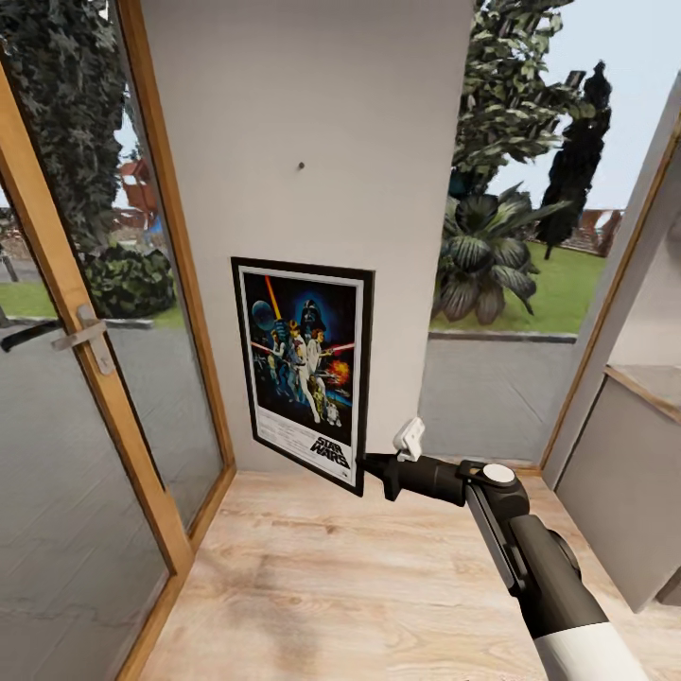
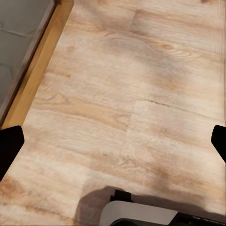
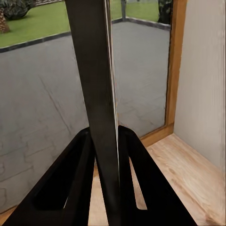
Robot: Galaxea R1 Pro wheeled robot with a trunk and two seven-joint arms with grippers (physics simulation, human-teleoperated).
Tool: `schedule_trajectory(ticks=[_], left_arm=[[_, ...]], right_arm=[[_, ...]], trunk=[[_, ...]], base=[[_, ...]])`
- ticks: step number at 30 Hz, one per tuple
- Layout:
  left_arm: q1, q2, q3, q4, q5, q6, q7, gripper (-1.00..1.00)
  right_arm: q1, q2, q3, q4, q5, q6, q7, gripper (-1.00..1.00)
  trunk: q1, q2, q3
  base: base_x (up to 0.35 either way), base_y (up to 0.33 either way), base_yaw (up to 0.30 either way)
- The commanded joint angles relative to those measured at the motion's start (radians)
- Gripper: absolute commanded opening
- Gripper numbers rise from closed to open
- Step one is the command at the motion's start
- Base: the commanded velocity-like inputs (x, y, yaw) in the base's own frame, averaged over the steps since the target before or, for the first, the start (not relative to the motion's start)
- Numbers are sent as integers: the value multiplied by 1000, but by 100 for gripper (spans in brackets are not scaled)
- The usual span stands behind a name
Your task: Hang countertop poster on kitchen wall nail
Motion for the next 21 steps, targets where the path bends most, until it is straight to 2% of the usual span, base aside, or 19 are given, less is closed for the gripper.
schedule_trajectory(ticks=[1, 21], left_arm=[[0, 0, 1, -1, 0, -1, -1, 100], [0, 0, 1, -1, 0, -1, -1, 100]], right_arm=[[-1, 0, 1, -1, -2, 8, 4, -100], [-1, 0, 0, -1, -2, 8, 4, -100]], trunk=[[1, -2, -2], [1, -2, -1]], base=[[0, 0, -187], [5, 0, -19]])
